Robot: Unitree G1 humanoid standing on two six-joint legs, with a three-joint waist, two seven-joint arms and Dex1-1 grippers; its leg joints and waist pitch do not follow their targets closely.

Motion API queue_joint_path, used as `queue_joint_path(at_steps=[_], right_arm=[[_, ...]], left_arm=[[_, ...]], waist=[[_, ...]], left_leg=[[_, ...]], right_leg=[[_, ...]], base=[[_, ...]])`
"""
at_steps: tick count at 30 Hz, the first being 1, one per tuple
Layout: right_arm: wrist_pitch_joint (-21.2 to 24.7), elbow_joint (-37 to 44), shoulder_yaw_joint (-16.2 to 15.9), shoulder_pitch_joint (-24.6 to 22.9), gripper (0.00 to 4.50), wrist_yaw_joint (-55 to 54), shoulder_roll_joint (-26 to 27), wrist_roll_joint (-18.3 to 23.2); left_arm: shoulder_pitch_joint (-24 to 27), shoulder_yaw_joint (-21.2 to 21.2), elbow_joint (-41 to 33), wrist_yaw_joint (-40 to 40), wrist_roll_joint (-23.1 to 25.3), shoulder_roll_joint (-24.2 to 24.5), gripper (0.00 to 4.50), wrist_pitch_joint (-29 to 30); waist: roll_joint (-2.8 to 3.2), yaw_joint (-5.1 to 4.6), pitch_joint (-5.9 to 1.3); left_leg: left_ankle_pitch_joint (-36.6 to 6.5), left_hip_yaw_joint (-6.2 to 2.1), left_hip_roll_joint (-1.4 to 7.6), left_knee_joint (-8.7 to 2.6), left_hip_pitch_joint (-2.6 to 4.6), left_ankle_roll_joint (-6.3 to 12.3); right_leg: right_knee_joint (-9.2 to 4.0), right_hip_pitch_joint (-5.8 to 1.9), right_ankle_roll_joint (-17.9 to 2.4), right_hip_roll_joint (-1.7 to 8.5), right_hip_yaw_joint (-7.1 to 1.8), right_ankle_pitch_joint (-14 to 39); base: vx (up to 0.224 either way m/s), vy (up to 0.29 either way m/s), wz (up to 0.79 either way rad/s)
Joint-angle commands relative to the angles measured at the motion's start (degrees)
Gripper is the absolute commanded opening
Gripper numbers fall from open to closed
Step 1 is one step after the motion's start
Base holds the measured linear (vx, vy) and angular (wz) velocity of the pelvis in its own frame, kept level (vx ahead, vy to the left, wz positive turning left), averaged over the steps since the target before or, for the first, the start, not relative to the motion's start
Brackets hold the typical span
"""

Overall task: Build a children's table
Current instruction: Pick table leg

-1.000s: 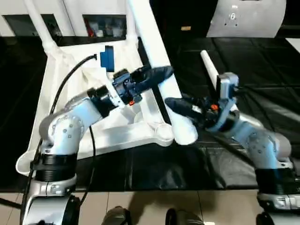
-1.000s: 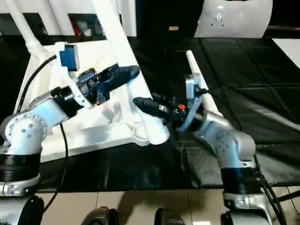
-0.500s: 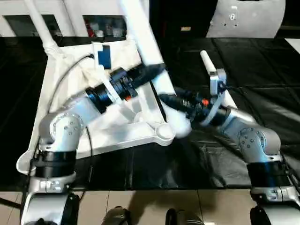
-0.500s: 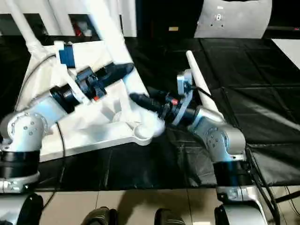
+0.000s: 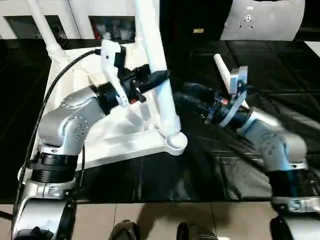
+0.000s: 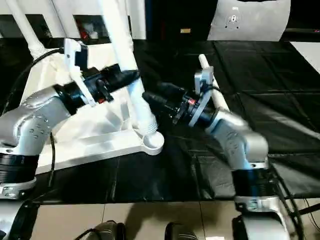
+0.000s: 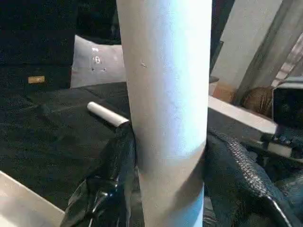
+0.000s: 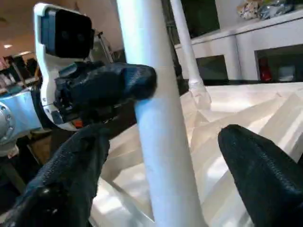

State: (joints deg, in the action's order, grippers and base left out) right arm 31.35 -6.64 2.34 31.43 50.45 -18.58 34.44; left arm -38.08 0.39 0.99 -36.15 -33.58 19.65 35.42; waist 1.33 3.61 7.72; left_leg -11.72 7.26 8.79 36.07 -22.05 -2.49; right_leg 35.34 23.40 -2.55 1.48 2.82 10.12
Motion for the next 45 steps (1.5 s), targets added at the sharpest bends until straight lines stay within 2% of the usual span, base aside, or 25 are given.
queue_joint_path(at_steps=[1,3,7,14,17,21,27,32,45], right_arm=[[1.98,2.25,-1.22,0.83,4.34,-0.58,-2.03,-2.32],[2.53,2.51,-1.94,1.06,4.34,-0.88,-2.94,-3.39],[4.22,3.65,-5.55,1.82,4.34,-2.0,-5.44,-7.14],[5.57,3.5,-8.56,2.2,4.34,-5.01,-3.84,-9.82],[5.09,3.17,-9.61,2.54,4.34,-5.82,-3.02,-10.95],[2.11,2.77,-11.49,2.81,4.34,-5.04,-2.3,-12.79],[1.44,1.95,-11.66,3.09,4.34,-5.49,-1.43,-13.15],[0.68,1.48,-11.33,3.29,3.87,-5.36,-0.7,-13.05],[0.06,0.53,-11.26,3.38,2.84,-4.2,-0.34,-13.05]], left_arm=[[-1.34,-0.84,-2.35,-0.13,1.21,0.76,1.84,0.15],[-1.8,-1.1,-2.73,0.02,1.43,0.89,1.84,0.33],[-3.22,-2.46,-4.12,0.23,2.84,1.57,1.84,1.01],[-3.89,-6.68,-7.06,-0.92,6.37,3.09,1.84,0.71],[-4.39,-7.56,-7.31,-1.24,7.07,3.15,1.84,0.73],[-5.37,-7.95,-7.51,-1.37,7.08,2.62,1.83,1.3],[-5.66,-8.62,-8.44,-2.3,6.92,2.57,1.83,1.72],[-5.62,-8.82,-9.46,-3.18,6.28,2.67,1.83,2.49],[-5.94,-6.77,-10.6,-3.66,3.56,1.46,1.83,4.77]], waist=[[-0.26,0.06,-5.77],[-0.34,0.1,-5.65],[-0.44,-0.03,-5.58],[-0.52,-0.22,-5.56],[-0.4,-0.25,-5.54],[-0.42,-0.23,-5.53],[-0.39,-0.27,-5.57],[-0.44,-0.32,-5.43],[-0.4,-0.29,-5.49]], left_leg=[[2.66,-0.26,3.32,-3.64,0.38,5.17],[2.17,-0.21,3.21,-3.65,0.39,4.78],[1.99,-0.22,3.19,-3.61,0.37,4.41],[2.05,-0.23,3.34,-3.67,0.36,4.35],[1.8,-0.2,3.39,-3.69,0.41,4.01],[1.33,-0.16,3.39,-3.73,0.4,3.41],[1.71,-0.2,3.39,-3.7,0.32,3.69],[0.77,-0.17,3.37,-3.8,0.34,3.4],[1.12,-0.15,3.36,-3.75,0.35,3.54]], right_leg=[[-3.17,-4.25,-13.64,6.08,-3.0,4.9],[-3.31,-4.3,-13.31,6.06,-3.04,5.92],[-3.35,-4.27,-13.09,6.12,-3.08,7.0],[-3.28,-4.18,-13.05,6.07,-3.07,6.86],[-3.3,-4.12,-13.18,6.19,-3.11,6.83],[-3.22,-4.13,-13.29,6.17,-3.15,6.26],[-3.06,-4.26,-13.59,6.2,-3.21,4.89],[-3.24,-4.23,-13.48,6.19,-3.22,6.27],[-3.18,-4.19,-13.67,6.14,-3.24,5.55]], base=[[0.0,0.0,0.0],[0.0,0.0,0.0],[0.0,0.0,0.0],[0.0,0.0,0.0],[0.0,0.0,0.0],[0.0,0.0,0.0],[0.0,0.0,0.0],[0.0,0.0,0.0],[0.0,0.0,0.0]])
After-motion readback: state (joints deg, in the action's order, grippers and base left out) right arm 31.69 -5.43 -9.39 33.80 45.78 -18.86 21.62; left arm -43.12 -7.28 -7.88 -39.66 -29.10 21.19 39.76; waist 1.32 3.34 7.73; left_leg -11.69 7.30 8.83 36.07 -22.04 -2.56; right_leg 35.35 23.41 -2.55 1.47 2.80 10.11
